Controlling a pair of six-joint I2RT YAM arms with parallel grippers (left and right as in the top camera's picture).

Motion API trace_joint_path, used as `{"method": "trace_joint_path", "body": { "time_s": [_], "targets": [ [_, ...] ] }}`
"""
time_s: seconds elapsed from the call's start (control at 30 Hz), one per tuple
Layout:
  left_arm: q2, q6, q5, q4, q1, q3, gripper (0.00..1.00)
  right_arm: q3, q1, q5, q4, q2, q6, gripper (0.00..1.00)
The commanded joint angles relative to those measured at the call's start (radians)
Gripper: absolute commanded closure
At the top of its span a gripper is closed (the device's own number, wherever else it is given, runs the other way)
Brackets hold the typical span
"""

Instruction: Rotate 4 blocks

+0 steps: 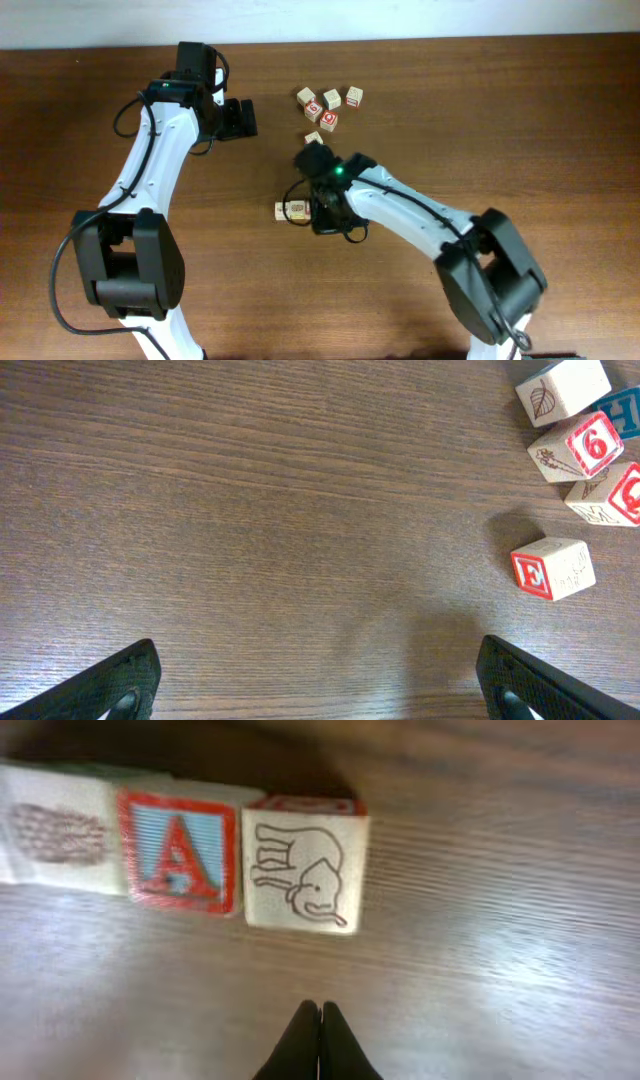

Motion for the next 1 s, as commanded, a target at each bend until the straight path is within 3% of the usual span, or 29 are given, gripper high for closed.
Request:
{"method": "trace_joint_path", "body": {
  "time_s": [0.0, 0.07, 0.13, 0.27, 0.3, 0.37, 0.4, 0.43, 0.5, 0.67, 0.7, 0.8, 0.83, 0.97],
  "targets": [
    [-0.007, 0.006, -0.008, -0.002, -0.003, 0.012, 0.01, 0.084, -0.069, -0.011, -0.041, -0.222, -0.085, 0.91],
    [-0.007, 0.006, -0.008, -0.002, -0.003, 0.012, 0.01, 0.084, -0.189, -0.012, -0.068, -0.356, -0.174, 0.78],
    [-0.007, 0.006, -0.008, -0.002, -0.003, 0.012, 0.01, 0.084, -0.304, -0.019, -0.097, -0.409, -0.223, 0.57],
    [-0.007, 0.005, 0.012, -0.002, -0.004, 0.012, 0.01, 0.077, -0.413, -0.072, -0.122, -0.410, -0.233, 0.59],
    [-0.007, 0.005, 0.073, -0.002, -0.005, 0.012, 0.01, 0.076, -0.413, -0.116, -0.119, -0.392, -0.297, 0.59],
    [-0.007, 0.006, 0.235, -0.026, -0.005, 0.012, 0.01, 0.076, -0.413, -0.222, -0.103, -0.306, -0.385, 0.70],
    [-0.007, 0.007, 0.227, -0.037, -0.005, 0.012, 0.66, 0.076, -0.412, -0.304, -0.082, -0.227, -0.406, 0.78],
    [-0.007, 0.006, 0.198, -0.071, -0.005, 0.012, 1.00, 0.076, -0.412, -0.340, -0.073, -0.188, -0.406, 0.83],
    [-0.007, 0.013, 0.194, -0.162, -0.003, 0.010, 1.00, 0.076, -0.410, -0.400, -0.058, -0.084, -0.406, 0.96],
    [-0.010, 0.144, 0.224, -0.168, -0.002, -0.060, 1.00, 0.070, -0.404, -0.512, 0.005, 0.021, -0.459, 0.96],
    [-0.031, 0.175, 0.291, -0.120, -0.002, -0.112, 1.00, 0.067, -0.407, -0.513, 0.006, 0.021, -0.466, 0.96],
    [-0.163, 0.169, 0.309, 0.123, -0.003, -0.371, 1.00, 0.018, -0.413, -0.527, 0.050, 0.021, -0.477, 0.96],
    [-0.175, 0.108, 0.309, 0.171, -0.003, -0.449, 1.00, -0.021, -0.413, -0.548, 0.108, 0.021, -0.462, 0.96],
    [-0.175, 0.076, 0.308, 0.197, -0.003, -0.515, 1.00, -0.134, -0.409, -0.579, 0.263, 0.021, -0.383, 0.96]
  ]
}}
